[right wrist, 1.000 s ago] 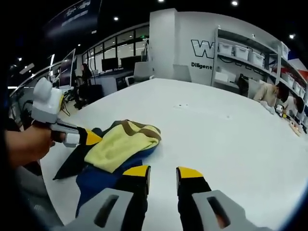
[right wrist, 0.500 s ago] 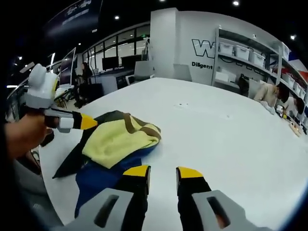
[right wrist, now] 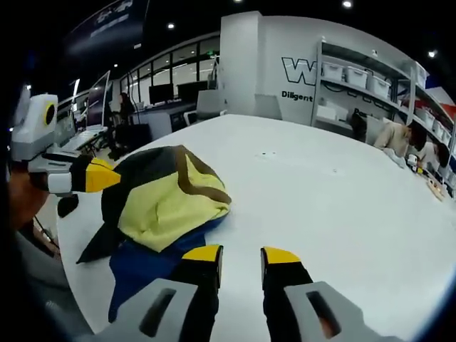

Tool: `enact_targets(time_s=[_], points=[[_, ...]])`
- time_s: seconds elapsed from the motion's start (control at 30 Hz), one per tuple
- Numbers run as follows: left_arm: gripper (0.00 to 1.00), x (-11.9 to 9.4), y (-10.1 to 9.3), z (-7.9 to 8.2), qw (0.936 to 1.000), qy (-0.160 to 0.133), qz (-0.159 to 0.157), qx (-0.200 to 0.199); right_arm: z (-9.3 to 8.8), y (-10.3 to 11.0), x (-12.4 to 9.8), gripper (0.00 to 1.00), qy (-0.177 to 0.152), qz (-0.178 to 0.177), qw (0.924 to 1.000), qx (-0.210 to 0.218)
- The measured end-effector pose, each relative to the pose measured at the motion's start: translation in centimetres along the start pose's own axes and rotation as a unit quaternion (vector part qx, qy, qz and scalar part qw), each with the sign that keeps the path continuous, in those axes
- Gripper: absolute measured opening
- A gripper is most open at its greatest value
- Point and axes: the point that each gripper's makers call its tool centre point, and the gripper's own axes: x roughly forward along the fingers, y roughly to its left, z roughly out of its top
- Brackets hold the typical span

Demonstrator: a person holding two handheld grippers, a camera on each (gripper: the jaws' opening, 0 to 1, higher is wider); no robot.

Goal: Fold the garment on the visible template until the final outline fits inside the template.

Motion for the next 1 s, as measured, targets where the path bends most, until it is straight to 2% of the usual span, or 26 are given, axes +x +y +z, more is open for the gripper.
enact_targets(time_s=[0.13, 0.47, 0.53, 0.7, 1.0], points=[[0.0, -2.0, 0.1, 0.0, 0.9999, -0.012, -0.003, -0.004, 0.0, 0.3, 0.1, 0.18, 0.001, 0.003, 1.0, -0.003], [0.0, -4.9, 1.8, -2.7, 0.9988, 0.0, 0.018, -0.044, 1.1, 1.2, 1.0, 0.19, 0.001, 0.017, 0.9997, -0.018], [0.0, -5.2, 2.3, -3.3, 0.9986, 0.01, 0.025, -0.046, 1.4, 1.5, 1.5, 0.19, 0.002, 0.021, 0.9995, -0.023], [0.0, -5.8, 3.3, -3.8, 0.9978, 0.021, 0.039, -0.049, 2.0, 2.0, 2.8, 0.19, 0.005, 0.034, 0.9989, -0.033], [0.0, -5.8, 3.7, -4.2, 0.997, 0.028, 0.047, -0.054, 2.8, 3.3, 5.3, 0.17, 0.016, 0.067, 0.9966, -0.047]])
